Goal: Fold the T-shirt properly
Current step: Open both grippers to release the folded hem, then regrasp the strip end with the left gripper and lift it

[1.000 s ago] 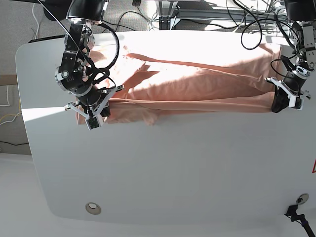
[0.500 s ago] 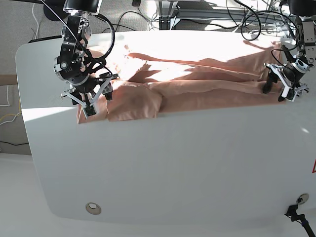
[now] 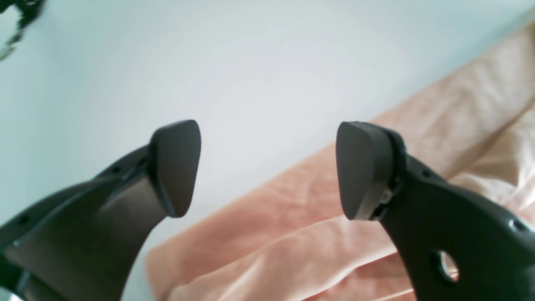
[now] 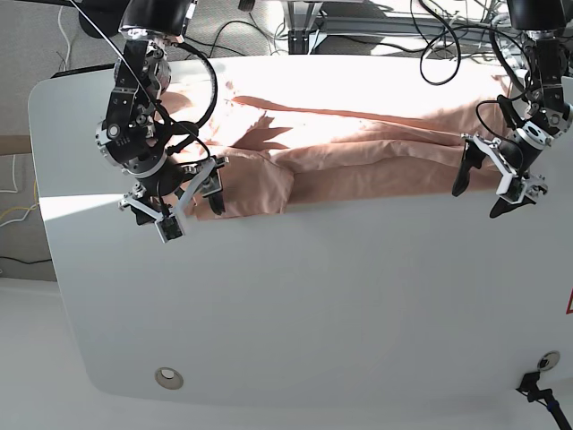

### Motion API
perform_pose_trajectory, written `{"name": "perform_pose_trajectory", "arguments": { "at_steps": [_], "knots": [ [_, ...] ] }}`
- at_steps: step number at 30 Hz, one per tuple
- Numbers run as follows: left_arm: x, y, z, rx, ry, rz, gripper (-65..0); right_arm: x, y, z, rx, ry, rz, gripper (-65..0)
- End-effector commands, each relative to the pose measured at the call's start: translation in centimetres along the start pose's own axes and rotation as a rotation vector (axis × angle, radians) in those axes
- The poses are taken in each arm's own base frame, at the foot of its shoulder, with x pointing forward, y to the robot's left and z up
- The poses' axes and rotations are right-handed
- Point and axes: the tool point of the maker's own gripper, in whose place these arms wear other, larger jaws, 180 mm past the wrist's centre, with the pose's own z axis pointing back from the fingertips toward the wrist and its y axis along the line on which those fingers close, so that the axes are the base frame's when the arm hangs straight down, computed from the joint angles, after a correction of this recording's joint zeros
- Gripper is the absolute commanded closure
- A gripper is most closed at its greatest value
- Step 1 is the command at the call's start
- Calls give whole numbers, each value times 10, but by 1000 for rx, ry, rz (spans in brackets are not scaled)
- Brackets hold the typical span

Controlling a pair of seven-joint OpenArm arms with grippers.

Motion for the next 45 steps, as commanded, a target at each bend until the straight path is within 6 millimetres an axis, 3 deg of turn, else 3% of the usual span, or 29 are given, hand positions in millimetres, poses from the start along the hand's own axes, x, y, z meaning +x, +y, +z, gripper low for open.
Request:
{"name": "perform_pose_trajectory", "arguments": {
  "at_steps": [1, 3, 4, 8, 10, 11, 19, 24, 29, 32, 36, 37, 39, 42, 45],
  "knots": [
    [20, 10, 1, 31, -63, -7, -472, 12, 4, -2, 14, -48, -24, -439],
    [12, 3, -1, 29, -51, 21, -466, 7, 12, -7, 42, -38, -39, -391],
    [5, 0, 0, 28, -27, 28, -438, 3, 16, -10, 54, -29, -46, -334],
    [-8, -11, 2, 22, -9, 66, -167, -20, 26, -20, 107, 33, -47, 0],
    [-18, -13, 4, 20, 15, 80, -23, -34, 29, -24, 125, 68, -54, 0],
    [-26, -14, 5, 19, 31, 91, 0, -40, 30, -25, 134, 85, -53, 0],
    [-79, -13, 6, 22, 198, 62, 0, -88, 36, -37, 170, 133, -129, 0],
    [-71, -17, -21, -19, 184, 58, 0, -108, 11, -48, 143, 142, -181, 0],
    [-45, -16, -42, -37, 133, 32, 0, -106, -21, -60, 107, 138, -204, 0],
    [-33, -12, -49, -34, 106, 27, 0, -100, -24, -60, 103, 127, -196, 0],
    [-11, -4, -44, -38, 49, 7, 0, -98, -24, -61, 103, 124, -196, 0],
    [-2, 4, -38, -26, 19, 23, -69, -98, -23, -61, 105, 124, -196, 0],
    [8, 24, -28, 32, 1, 67, -271, -98, -22, -61, 107, 124, -196, 0],
    [12, 46, -12, 86, -1, 151, -476, -98, -21, -61, 109, 124, -195, 0],
    [5, 68, 5, 107, 66, 201, -521, -98, -21, -61, 110, 125, -194, 0]
  ]
}}
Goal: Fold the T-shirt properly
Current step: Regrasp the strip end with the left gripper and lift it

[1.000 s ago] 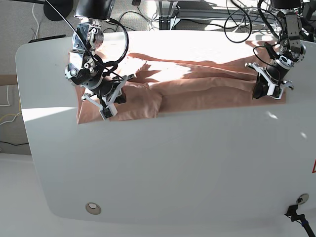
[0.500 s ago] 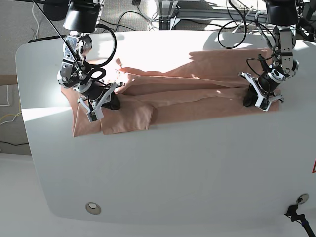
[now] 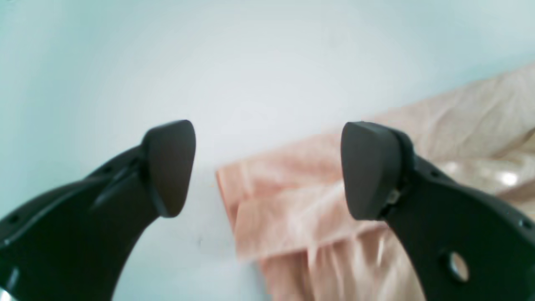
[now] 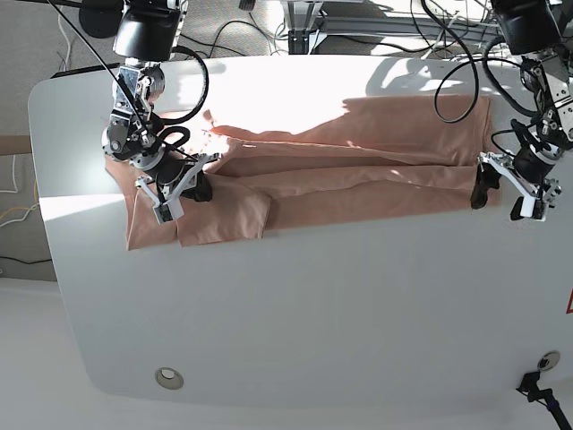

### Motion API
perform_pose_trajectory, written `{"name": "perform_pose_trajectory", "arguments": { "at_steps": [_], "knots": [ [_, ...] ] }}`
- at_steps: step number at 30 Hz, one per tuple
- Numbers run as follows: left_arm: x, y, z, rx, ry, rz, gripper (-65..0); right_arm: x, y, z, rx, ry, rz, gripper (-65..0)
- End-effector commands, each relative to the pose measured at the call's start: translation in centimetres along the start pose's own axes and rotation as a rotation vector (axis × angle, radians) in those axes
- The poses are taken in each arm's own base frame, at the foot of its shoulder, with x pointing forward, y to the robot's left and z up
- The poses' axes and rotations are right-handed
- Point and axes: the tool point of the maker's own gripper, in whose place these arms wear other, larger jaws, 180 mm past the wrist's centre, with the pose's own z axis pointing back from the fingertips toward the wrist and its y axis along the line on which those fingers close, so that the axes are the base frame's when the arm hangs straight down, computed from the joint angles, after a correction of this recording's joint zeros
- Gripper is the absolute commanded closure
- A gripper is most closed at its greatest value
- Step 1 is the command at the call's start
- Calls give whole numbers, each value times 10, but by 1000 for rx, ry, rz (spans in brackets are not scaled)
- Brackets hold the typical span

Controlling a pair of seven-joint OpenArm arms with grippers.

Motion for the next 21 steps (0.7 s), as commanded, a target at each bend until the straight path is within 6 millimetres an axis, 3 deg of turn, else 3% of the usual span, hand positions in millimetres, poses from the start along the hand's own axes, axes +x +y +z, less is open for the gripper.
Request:
{"name": "perform_pose_trajectory", "arguments": {
  "at_steps": [1, 5, 10, 14, 21],
  "knots": [
    [14, 9, 10, -8, -36, 36, -522, -5, -6, 1, -25, 42, 21, 0],
    [-9, 8, 26, -40, 21, 145, -521, -4, -5, 1, -24, 41, 22, 0],
    [-54, 5, 45, -28, 142, 196, -521, -4, -5, 1, -23, 41, 23, 0],
    [-72, -9, 47, -47, 178, 220, -521, -4, -5, 1, -20, 41, 25, 0],
    [-92, -49, 30, -139, 224, 253, -521, -5, -4, 1, -20, 42, 25, 0]
  ]
}}
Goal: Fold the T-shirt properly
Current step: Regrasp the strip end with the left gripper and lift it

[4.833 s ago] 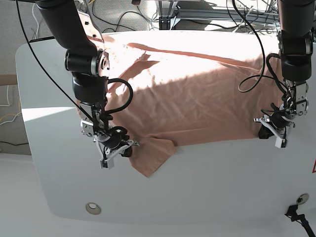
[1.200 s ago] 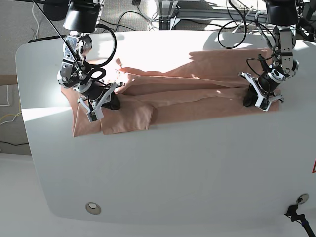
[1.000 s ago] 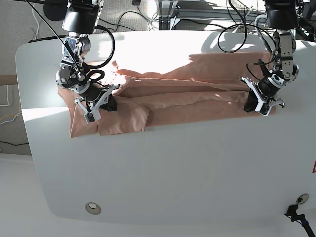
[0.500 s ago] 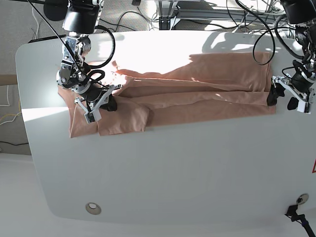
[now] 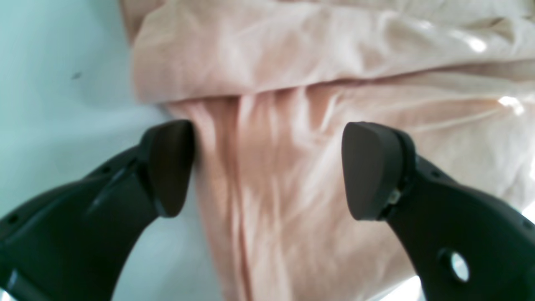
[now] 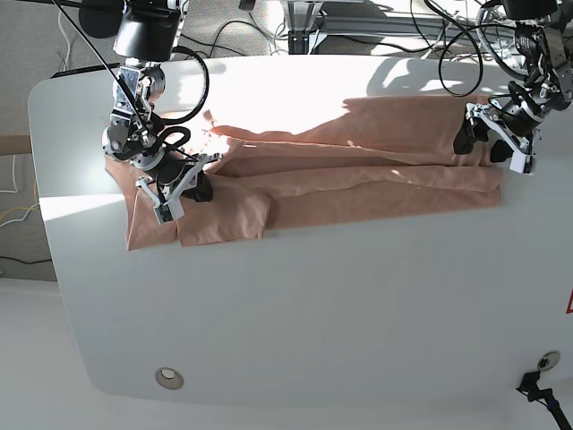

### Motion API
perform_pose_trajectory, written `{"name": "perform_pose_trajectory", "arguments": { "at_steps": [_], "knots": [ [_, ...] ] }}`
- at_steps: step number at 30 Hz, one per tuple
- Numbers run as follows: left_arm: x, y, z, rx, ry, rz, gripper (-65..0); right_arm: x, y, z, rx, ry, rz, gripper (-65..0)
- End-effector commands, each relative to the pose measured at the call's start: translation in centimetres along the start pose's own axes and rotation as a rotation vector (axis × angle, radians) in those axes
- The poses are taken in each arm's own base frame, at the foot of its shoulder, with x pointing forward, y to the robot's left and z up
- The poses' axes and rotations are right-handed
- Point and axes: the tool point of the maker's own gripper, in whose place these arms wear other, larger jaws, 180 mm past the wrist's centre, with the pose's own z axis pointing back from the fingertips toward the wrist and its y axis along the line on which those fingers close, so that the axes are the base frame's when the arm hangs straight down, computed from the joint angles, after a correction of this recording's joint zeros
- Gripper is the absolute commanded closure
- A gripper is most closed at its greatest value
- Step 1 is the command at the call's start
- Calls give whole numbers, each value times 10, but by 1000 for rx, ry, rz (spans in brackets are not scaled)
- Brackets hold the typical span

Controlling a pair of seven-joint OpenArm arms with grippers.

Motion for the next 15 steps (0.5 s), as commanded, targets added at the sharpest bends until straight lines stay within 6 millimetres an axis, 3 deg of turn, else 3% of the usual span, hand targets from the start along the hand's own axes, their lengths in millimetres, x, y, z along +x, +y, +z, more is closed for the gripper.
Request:
{"name": "perform_pose_trajectory", "arguments": {
  "at_steps": [1, 6, 8, 15],
  "knots": [
    [-2, 4, 0, 3, 14, 7, -521, -5, -6, 2, -23, 42, 25, 0],
    [9, -18, -22, -62, 9, -17, -519, -7, -5, 2, -21, 46, 25, 0],
    [19, -21, -26, -72, -8, -27, -480, -8, -5, 2, -21, 47, 24, 0],
    [40, -29, -34, -96, -43, -57, -73, -11, -5, 3, -22, 53, 21, 0]
  ]
}}
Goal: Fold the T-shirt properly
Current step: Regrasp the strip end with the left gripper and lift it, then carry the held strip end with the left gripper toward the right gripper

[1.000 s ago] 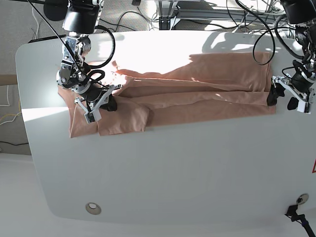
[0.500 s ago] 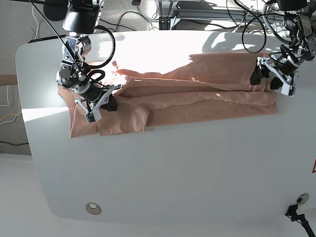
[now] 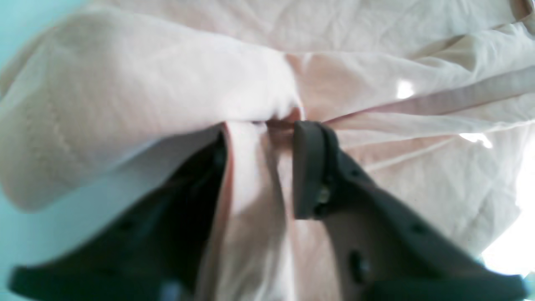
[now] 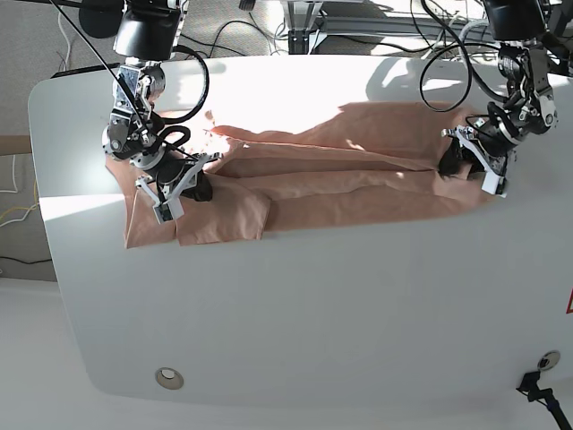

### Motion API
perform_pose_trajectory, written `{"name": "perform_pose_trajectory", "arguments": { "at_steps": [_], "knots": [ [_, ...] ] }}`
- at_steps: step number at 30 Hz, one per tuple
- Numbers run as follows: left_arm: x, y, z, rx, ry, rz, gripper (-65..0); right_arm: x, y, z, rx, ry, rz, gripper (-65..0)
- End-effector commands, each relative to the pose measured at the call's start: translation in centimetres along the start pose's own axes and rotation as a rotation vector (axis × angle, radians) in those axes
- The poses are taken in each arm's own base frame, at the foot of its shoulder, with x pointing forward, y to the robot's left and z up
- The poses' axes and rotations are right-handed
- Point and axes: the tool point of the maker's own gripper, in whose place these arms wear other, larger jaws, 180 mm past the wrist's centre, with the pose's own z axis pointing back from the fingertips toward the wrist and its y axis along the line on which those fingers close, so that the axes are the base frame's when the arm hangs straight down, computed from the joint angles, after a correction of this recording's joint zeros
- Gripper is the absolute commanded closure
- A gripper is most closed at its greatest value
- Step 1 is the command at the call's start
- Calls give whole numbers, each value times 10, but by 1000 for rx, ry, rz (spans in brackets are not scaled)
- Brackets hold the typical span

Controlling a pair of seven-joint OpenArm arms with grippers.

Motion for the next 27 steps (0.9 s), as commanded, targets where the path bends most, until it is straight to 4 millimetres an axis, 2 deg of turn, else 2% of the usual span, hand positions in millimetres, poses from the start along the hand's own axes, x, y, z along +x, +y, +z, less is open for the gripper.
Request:
{"name": "perform_pose_trajectory", "arguments": {
  "at_steps": [1, 2, 5, 9, 15, 24, 27],
  "knots": [
    [19, 2, 6, -2, -45, -29, -34, -8, -6, 2, -25, 49, 22, 0],
    [24, 0, 7, -4, -58, -44, -3, -8, -6, 2, -25, 49, 22, 0],
    [49, -16, 13, -19, -110, -118, 0, -8, -6, 2, -25, 49, 22, 0],
    [82, -61, 15, -79, -212, -204, 0, -8, -6, 2, -23, 48, 22, 0],
    [86, -127, -5, -227, -192, -287, 0, -8, -6, 2, -23, 48, 22, 0],
    [93, -203, -30, -400, -241, -250, 0, -8, -5, 2, -22, 49, 20, 0],
    [93, -220, -36, -429, -242, -222, 0, -8, -5, 2, -22, 49, 20, 0]
  ]
}}
